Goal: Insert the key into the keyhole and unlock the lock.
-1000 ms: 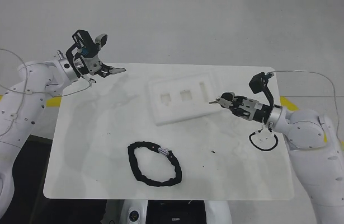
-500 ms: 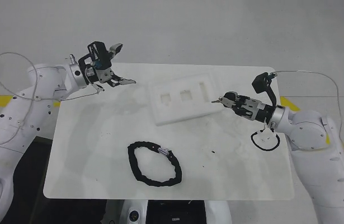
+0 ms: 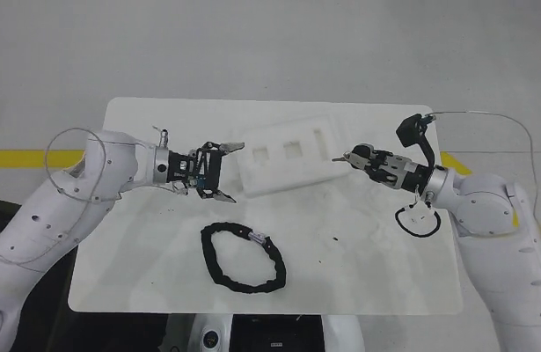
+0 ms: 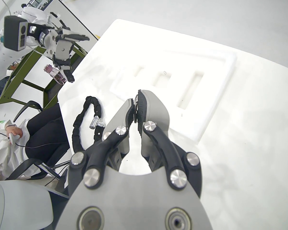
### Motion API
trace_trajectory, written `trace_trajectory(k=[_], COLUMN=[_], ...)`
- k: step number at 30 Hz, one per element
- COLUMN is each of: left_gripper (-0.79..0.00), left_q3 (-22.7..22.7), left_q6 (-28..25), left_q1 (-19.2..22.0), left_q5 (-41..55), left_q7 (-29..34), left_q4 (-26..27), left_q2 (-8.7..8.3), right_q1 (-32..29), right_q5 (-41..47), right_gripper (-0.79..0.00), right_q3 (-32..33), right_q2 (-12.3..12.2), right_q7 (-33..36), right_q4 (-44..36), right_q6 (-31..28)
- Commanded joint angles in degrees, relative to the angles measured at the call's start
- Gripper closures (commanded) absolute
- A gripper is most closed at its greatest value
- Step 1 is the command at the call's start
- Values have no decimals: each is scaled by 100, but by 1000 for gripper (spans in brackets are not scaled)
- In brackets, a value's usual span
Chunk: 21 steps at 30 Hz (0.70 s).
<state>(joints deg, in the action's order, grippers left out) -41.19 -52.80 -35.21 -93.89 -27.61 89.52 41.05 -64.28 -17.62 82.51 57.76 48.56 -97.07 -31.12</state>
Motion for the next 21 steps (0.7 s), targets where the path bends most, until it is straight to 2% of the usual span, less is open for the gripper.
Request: trace_trajectory(k=[1,7,11,16,21], left_gripper=[-785,-785,-785,-785,-785], left_q3=[64,200,494,877,914], left_q6=[-90,-520,-520,-520,-520], left_q1=[-32,-155,-227,-86,-43], left_q5=[-194,-481,-477,57,261], left_q7=[-6,2,108,329,416], left_q4=[119,321,401,279,219], left_q2=[10,8,-34,-93,-96], right_q1=[0,0,0,0,0], right_q5=[0,0,0,0,0], right_gripper=[0,0,0,0,0], right_q3=[0,0,0,0,0], right_q2=[0,0,0,0,0], right_q7=[0,0,0,0,0], right_q4=[0,0,0,0,0], right_q6=[0,0,0,0,0])
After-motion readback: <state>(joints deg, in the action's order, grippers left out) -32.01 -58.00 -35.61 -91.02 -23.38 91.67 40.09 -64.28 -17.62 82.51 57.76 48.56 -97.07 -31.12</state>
